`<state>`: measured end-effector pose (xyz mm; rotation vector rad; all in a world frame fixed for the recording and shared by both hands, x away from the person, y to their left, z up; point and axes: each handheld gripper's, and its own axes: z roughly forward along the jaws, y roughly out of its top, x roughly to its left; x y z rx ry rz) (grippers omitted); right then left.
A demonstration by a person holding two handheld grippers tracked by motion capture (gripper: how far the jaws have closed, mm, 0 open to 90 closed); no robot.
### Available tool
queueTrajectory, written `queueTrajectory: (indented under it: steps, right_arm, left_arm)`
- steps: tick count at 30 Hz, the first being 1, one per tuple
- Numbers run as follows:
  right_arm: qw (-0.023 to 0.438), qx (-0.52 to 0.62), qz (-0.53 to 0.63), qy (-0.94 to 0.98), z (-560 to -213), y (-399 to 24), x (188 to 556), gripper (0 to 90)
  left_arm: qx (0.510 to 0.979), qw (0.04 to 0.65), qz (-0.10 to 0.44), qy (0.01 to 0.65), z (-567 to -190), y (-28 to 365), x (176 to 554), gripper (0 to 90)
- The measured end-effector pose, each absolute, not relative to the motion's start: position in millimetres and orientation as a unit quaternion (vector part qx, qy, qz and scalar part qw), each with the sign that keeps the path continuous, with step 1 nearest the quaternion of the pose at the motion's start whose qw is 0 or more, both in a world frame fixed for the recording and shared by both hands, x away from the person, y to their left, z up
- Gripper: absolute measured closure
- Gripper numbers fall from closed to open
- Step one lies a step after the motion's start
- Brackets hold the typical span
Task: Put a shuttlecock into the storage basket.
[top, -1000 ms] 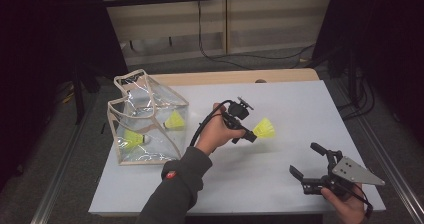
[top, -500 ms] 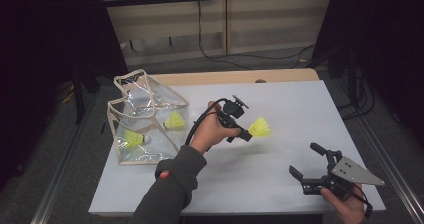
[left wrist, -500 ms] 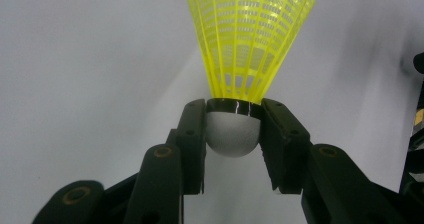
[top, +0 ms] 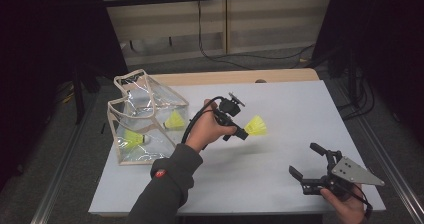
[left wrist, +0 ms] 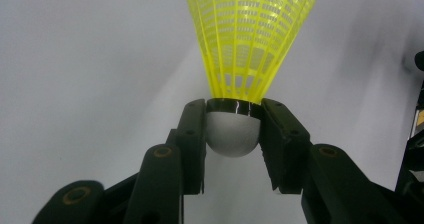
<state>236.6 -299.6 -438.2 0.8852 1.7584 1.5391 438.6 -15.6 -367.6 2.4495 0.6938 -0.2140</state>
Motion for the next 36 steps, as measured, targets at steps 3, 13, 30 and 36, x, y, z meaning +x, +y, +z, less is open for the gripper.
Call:
queueTrajectory:
  steps: [3, 13, 30, 36]
  right_arm:
    - [0.316, 0.336, 0.584, 0.668, -438.2, -299.6, 236.6, 2.1]
    - [0.316, 0.336, 0.585, 0.667, -438.2, -299.5, 236.6, 2.1]
    - [0.316, 0.336, 0.584, 0.668, -438.2, -299.5, 236.6, 2.0]
    - [0.316, 0.336, 0.584, 0.668, -438.1, -299.5, 236.6, 2.0]
  left_arm:
    - [0.918, 0.288, -0.079, 0.259, -365.0, -13.6, 439.1, 64.3]
    - [0.916, 0.290, -0.074, 0.268, -358.6, -5.4, 441.1, 64.3]
    - [0.914, 0.287, -0.065, 0.281, -348.9, 4.5, 442.3, 64.4]
    - [0.911, 0.287, -0.068, 0.287, -344.6, 8.1, 442.9, 64.4]
